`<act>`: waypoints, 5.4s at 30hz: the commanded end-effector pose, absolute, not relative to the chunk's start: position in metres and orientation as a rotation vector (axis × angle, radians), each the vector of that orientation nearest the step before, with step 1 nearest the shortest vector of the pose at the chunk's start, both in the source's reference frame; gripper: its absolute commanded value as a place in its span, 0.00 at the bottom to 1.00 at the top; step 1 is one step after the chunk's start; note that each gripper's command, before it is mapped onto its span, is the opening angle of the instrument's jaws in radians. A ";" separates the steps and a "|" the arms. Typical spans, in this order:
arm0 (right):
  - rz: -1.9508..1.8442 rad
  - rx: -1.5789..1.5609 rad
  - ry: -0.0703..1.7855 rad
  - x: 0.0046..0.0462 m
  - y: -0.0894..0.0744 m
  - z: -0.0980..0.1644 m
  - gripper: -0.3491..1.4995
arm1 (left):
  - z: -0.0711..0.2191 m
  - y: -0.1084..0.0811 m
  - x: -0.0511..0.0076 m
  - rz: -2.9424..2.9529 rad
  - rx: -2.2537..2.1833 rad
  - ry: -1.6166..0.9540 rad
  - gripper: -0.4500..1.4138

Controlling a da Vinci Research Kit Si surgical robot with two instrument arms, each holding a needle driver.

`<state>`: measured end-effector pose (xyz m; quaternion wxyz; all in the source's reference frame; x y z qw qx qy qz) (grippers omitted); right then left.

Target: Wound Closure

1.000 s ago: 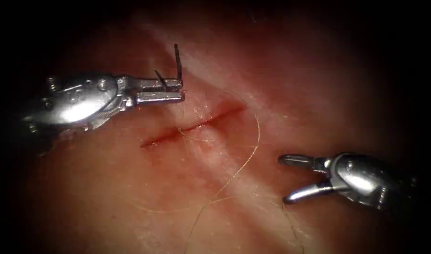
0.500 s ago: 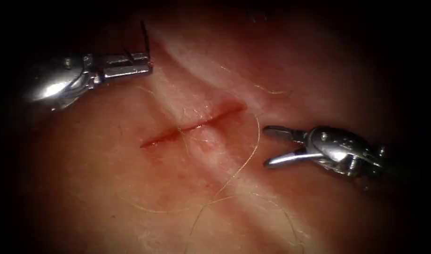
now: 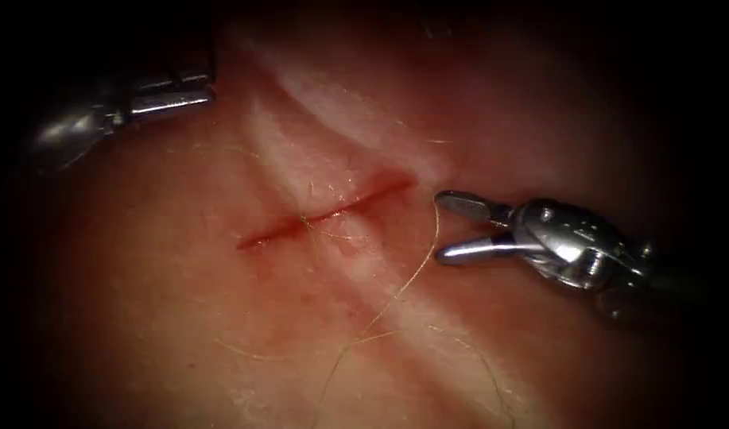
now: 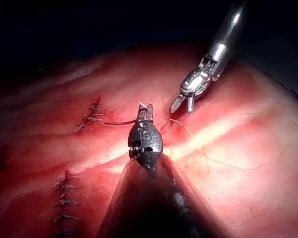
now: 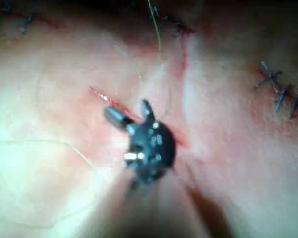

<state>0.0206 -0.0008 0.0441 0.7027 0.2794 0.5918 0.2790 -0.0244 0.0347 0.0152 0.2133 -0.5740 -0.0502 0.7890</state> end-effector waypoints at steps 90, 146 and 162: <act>0.456 0.748 1.203 0.0072 -0.014 0.036 0.00 | 0.018 0.032 -0.0288 2.214 -1.655 -0.163 0.00; 0.407 0.521 1.392 0.0070 0.009 0.043 0.84 | 0.016 0.033 -0.0228 2.239 -1.589 -0.164 0.00; 0.224 0.534 1.413 0.0185 0.002 0.053 0.82 | 0.016 0.033 -0.0231 2.246 -1.590 -0.171 0.00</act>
